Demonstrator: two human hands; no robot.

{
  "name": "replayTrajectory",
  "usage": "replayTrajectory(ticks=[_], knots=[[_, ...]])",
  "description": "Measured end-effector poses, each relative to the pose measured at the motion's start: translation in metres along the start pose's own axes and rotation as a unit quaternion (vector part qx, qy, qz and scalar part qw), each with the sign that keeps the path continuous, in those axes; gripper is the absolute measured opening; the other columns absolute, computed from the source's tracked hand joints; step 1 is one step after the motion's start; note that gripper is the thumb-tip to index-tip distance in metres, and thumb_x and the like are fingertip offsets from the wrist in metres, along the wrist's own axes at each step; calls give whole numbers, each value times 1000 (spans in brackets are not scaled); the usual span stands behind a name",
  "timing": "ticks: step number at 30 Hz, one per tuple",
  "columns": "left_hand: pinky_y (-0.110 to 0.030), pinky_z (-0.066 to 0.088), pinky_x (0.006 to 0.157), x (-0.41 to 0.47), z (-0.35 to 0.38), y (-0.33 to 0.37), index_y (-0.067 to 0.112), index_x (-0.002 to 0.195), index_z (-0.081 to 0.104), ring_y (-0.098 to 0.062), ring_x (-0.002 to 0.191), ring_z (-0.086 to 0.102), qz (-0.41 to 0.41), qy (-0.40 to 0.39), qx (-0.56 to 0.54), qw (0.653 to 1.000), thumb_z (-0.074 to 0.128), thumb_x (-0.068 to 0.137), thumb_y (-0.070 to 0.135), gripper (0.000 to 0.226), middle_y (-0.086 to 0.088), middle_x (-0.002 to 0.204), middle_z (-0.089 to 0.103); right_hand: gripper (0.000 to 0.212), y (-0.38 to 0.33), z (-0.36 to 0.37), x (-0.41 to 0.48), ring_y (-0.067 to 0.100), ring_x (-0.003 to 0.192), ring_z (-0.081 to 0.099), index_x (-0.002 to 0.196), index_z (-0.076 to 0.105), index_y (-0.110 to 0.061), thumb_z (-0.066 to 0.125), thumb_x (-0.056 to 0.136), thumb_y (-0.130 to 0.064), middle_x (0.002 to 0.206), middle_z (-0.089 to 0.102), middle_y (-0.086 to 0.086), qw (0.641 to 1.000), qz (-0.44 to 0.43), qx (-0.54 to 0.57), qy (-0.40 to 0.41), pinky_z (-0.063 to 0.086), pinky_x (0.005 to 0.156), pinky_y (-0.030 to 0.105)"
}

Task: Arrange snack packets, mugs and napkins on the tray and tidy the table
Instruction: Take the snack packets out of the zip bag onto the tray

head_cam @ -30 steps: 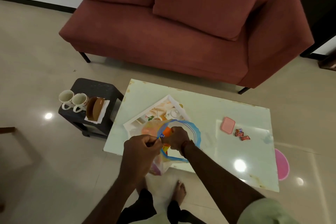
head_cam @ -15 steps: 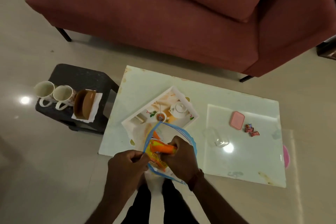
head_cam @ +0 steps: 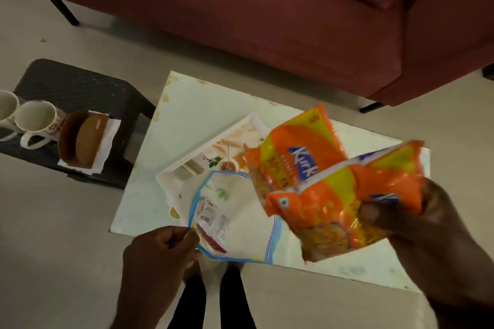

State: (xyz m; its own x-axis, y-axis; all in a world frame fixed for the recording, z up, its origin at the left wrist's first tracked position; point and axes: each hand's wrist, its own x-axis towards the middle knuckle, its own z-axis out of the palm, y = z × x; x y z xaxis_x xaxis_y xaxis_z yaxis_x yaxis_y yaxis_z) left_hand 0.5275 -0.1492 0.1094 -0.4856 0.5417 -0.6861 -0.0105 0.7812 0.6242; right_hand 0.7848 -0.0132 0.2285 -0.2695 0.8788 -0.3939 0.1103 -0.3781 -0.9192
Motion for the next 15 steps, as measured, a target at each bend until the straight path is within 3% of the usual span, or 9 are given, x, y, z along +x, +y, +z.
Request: replayTrajectory(ticks=[3, 6, 8, 11, 15], knots=[[-45, 60, 72, 4, 5, -5, 38, 66, 74, -17, 57, 73, -36, 7, -33, 999, 77, 74, 27, 14, -3, 56, 73, 47, 14, -28, 32, 43, 113, 64, 122, 65, -10, 64, 76, -15, 126, 65, 21, 994, -2, 111, -23, 53, 89, 60], [-41, 59, 73, 6, 8, -7, 27, 57, 75, -18, 53, 72, -71, 18, -49, 996, 78, 73, 20, 18, -8, 55, 72, 41, 51, -35, 79, 30, 122, 61, 126, 67, -15, 37, 97, -10, 131, 65, 10, 972, 11, 224, -75, 53, 95, 46], [-30, 60, 61, 7, 9, -9, 16, 54, 73, -17, 49, 70, -80, 27, -56, 995, 80, 73, 16, 20, -10, 53, 71, 35, 92, -29, 115, 29, 116, 64, 115, 74, -12, 47, 93, -11, 123, 69, 10, 954, 60, 286, -59, 57, 89, 40], [-17, 51, 38, 7, 12, -11, 11, 54, 73, -15, 46, 68, -55, 34, -62, 996, 79, 72, 10, 19, -11, 51, 70, 23, 159, -15, 163, 25, 100, 69, 94, 80, -14, 67, 75, -13, 108, 75, 8, 954, 145, 257, 49, 60, 83, 39], [-24, 52, 44, 13, 14, -15, 23, 51, 74, -15, 48, 69, -40, -4, -73, 997, 83, 71, 12, 24, -11, 55, 72, 31, 220, 3, 209, 23, 92, 73, 102, 77, -14, 76, 71, -13, 106, 75, 9, 948, 201, 245, 26, 60, 81, 38]])
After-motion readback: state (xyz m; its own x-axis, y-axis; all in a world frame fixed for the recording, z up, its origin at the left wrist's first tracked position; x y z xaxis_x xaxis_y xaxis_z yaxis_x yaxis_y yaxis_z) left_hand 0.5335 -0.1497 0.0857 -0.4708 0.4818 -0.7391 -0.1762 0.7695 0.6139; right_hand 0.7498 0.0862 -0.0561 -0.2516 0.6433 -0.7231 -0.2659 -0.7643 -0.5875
